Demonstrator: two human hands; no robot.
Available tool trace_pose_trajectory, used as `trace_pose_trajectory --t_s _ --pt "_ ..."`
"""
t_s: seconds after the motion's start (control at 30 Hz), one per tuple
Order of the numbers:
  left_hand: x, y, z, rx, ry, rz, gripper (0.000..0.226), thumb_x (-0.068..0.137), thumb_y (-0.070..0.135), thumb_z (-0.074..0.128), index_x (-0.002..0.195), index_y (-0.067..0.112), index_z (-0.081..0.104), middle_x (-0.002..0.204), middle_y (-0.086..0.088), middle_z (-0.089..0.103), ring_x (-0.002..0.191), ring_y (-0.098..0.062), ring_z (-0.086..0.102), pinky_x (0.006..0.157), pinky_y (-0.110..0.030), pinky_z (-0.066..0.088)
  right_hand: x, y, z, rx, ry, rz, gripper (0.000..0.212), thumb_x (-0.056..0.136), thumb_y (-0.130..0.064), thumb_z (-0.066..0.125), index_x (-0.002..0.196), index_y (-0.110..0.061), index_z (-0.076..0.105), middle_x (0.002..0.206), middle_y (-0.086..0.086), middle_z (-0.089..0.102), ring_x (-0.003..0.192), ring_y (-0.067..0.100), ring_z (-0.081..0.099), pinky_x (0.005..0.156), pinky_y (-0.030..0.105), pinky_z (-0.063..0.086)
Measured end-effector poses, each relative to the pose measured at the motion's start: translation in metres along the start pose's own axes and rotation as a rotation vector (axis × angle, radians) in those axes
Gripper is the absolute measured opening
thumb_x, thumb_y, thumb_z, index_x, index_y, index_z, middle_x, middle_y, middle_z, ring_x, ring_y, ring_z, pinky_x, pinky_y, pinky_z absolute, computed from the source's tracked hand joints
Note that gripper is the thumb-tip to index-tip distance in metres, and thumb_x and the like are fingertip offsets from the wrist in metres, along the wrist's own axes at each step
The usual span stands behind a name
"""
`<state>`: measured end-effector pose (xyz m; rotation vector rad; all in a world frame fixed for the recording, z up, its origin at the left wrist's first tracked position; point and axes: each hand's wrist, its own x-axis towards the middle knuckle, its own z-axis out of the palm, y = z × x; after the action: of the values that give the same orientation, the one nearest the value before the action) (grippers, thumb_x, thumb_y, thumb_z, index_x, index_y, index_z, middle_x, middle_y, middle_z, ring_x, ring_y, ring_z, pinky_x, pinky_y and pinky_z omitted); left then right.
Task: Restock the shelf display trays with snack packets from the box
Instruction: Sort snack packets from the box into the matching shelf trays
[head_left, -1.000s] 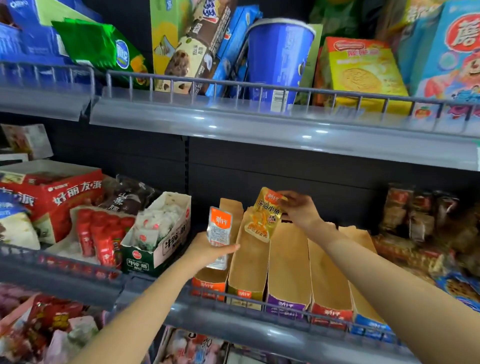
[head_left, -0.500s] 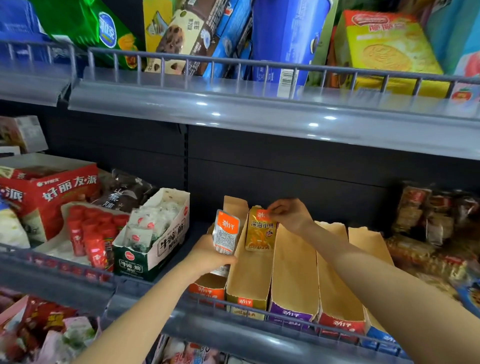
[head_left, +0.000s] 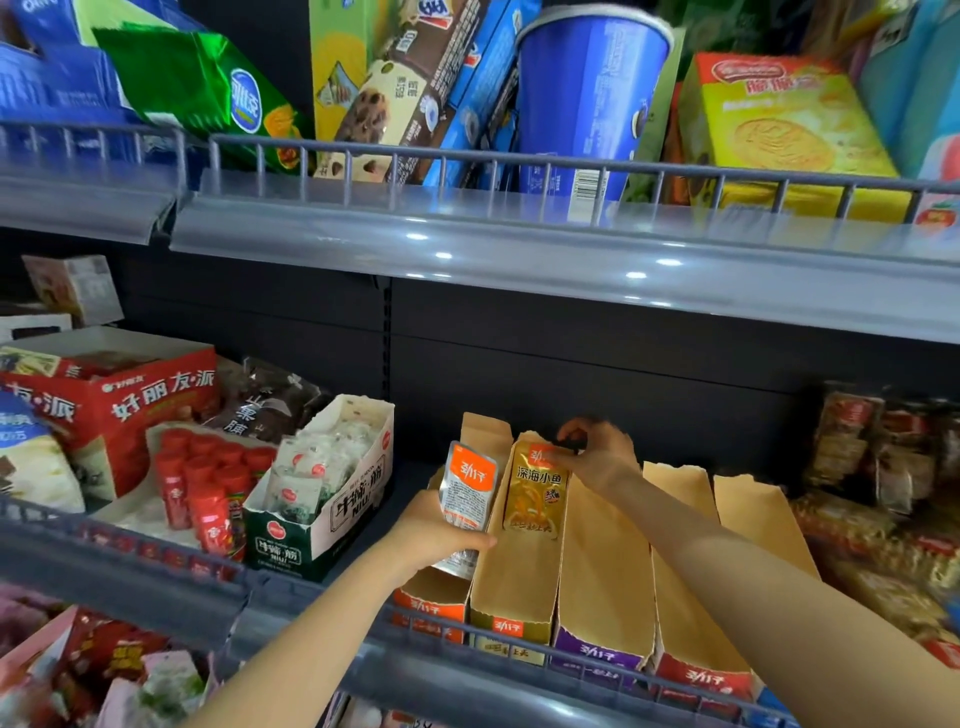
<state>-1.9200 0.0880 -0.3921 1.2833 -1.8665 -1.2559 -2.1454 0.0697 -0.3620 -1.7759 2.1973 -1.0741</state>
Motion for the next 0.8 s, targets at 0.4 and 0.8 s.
trace_pose_trajectory --t_s 0.4,0.8 --pt "-0.024 0.017 -0.013 -0.047 0.129 0.103 0.009 0.091 0.034 0.058 0.097 0.029 0.062 0.099 0.006 0.068 0.088 -0.007 0.061 0.067 -0.016 0.044 -0.008 -0.004 -0.009 -0.027 0.021 -0.046 0.04 0.078 -0.049 0.069 0.114 -0.033 0.06 0.125 -0.003 0.054 0.118 0.022 0.049 0.098 0.041 0.048" --pt "-0.098 0.056 -0.012 -0.228 0.145 0.296 0.012 0.088 0.03 0.063 0.097 0.022 0.062 0.095 0.001 0.069 0.073 0.002 0.067 0.059 -0.011 0.048 -0.112 -0.08 -0.059 0.719 -0.485 -0.053 0.039 0.08 -0.025 0.073 0.115 -0.015 0.058 0.102 0.005 0.071 0.092 0.014 0.07 0.071 0.023 0.057"
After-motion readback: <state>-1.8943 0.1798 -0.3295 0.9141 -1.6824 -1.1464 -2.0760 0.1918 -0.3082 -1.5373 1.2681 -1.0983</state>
